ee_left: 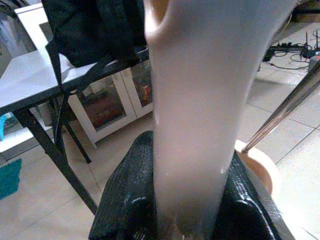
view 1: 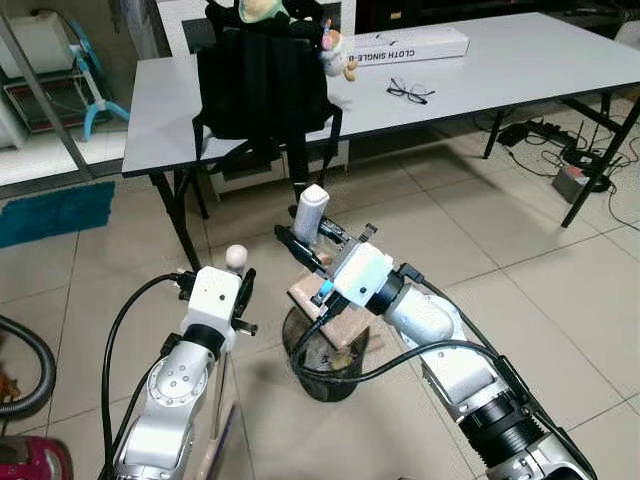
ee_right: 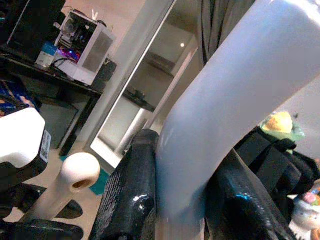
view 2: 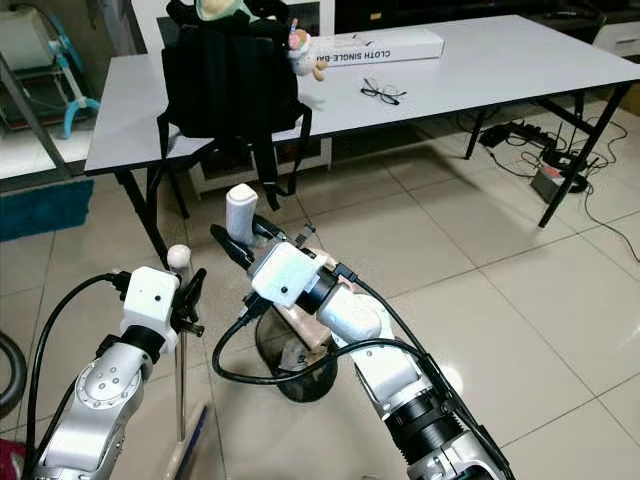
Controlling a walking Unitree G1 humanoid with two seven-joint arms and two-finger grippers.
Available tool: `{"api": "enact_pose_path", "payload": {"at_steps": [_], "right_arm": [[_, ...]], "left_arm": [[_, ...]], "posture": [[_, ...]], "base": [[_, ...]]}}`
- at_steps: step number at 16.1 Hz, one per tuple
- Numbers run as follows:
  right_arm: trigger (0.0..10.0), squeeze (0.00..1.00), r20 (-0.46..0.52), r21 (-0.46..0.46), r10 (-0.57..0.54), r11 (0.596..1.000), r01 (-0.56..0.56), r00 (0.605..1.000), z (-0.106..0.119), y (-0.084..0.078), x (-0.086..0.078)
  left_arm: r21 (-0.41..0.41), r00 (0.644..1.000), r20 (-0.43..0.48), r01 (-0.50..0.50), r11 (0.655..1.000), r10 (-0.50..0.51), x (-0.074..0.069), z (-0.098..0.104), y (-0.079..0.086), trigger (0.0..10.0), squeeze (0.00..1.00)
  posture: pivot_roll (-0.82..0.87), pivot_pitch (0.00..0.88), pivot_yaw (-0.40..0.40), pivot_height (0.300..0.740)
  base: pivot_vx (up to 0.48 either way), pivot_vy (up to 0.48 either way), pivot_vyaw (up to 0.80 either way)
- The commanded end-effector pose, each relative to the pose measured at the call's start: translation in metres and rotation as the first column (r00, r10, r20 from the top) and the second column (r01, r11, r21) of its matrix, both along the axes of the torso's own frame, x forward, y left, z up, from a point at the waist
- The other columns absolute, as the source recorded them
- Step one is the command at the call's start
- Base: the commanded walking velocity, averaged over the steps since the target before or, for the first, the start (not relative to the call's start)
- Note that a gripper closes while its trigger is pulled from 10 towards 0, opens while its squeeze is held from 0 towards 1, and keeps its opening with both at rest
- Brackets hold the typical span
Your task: Sweep floor
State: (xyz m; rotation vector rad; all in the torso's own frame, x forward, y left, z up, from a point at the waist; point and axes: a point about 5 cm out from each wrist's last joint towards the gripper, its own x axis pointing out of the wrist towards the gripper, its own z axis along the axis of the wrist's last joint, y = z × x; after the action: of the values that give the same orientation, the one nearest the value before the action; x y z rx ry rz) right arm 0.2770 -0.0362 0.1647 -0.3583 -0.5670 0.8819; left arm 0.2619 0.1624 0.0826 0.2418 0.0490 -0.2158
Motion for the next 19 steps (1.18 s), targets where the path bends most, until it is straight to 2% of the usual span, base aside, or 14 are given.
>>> {"api": "enact_pose_path", "payload": {"at_steps": [1, 4, 6, 7, 9, 11, 12, 14, 16, 19], "right_arm": [[10.0, 0.0, -0.044, 0.006, 0.001, 1.0, 0.0, 0.999, -0.002, -0.003, 0.001], [10.0, 0.0, -0.093, 0.024, 0.001, 1.0, 0.001, 0.996, -0.001, -0.005, 0.005], [10.0, 0.0, -0.085, 0.04, -0.036, 0.998, 0.039, 0.996, 0.003, -0.011, 0.01], [10.0, 0.0, -0.084, 0.084, -0.07, 0.993, 0.077, 0.994, 0.012, -0.019, 0.016], [10.0, 0.0, -0.115, 0.228, -0.151, 0.958, 0.174, 0.982, 0.039, -0.043, 0.031], [10.0, 0.0, -0.112, 0.287, -0.219, 0.927, 0.243, 0.969, 0.059, -0.071, 0.042], [10.0, 0.0, -0.109, 0.294, -0.234, 0.921, 0.256, 0.966, 0.063, -0.077, 0.044], [10.0, 0.0, -0.083, 0.322, -0.321, 0.887, 0.33, 0.943, 0.082, -0.108, 0.051], [10.0, 0.0, -0.094, 0.356, -0.362, 0.858, 0.371, 0.927, 0.09, -0.124, 0.052], [10.0, 0.0, -0.175, 0.528, -0.389, 0.738, 0.42, 0.904, 0.106, -0.143, 0.054]], "left_arm": [[0.005, 1.0, 0.01, 0.002, 1.0, -0.002, 0.001, 0.002, 0.0, 10.0, 0.0], [0.001, 1.0, 0.012, -0.001, 1.0, 0.001, 0.0, 0.003, 0.001, 10.0, 0.0], [0.002, 1.0, 0.012, -0.004, 1.0, 0.004, 0.0, 0.003, 0.002, 10.0, 0.0], [0.003, 1.0, 0.013, -0.004, 1.0, 0.004, 0.0, 0.003, 0.002, 10.0, 0.0], [0.006, 1.0, 0.013, -0.002, 1.0, 0.001, -0.001, 0.003, 0.003, 10.0, 0.0], [0.009, 1.0, 0.012, 0.004, 1.0, -0.004, -0.001, 0.003, 0.004, 10.0, 0.0], [0.01, 1.0, 0.012, 0.006, 1.0, -0.006, -0.001, 0.003, 0.004, 10.0, 0.0], [0.016, 1.0, 0.01, 0.016, 1.0, -0.016, 0.001, 0.003, 0.005, 10.0, 0.0], [0.023, 1.0, 0.015, 0.026, 0.999, -0.026, 0.005, 0.005, 0.004, 10.0, 0.0], [0.028, 0.999, 0.027, 0.042, 0.999, -0.043, 0.012, 0.008, 0.002, 10.0, 0.0]], "posture": [[-0.08, 0.0, 0.059, 0.74], [-0.08, 0.0, 0.056, 0.74], [-0.08, 0.0, 0.054, 0.74], [-0.08, 0.0, 0.054, 0.74], [-0.08, 0.0, 0.057, 0.74], [-0.08, 0.0, 0.06, 0.74], [-0.08, 0.0, 0.06, 0.74], [-0.09, 0.0, 0.067, 0.74], [-0.1, 0.0, 0.075, 0.74], [-0.11, 0.0, 0.087, 0.74]], "base": [[0.0, 0.0, 0.0], [0.0, 0.0, 0.0], [0.0, 0.0, 0.0], [0.0, 0.0, 0.0], [0.0, 0.0, 0.0], [0.0, 0.0, 0.0], [0.0, 0.0, 0.0], [0.0, 0.0, 0.0], [0.0, 0.0, 0.0], [0.0, 0.0, 0.0]]}}
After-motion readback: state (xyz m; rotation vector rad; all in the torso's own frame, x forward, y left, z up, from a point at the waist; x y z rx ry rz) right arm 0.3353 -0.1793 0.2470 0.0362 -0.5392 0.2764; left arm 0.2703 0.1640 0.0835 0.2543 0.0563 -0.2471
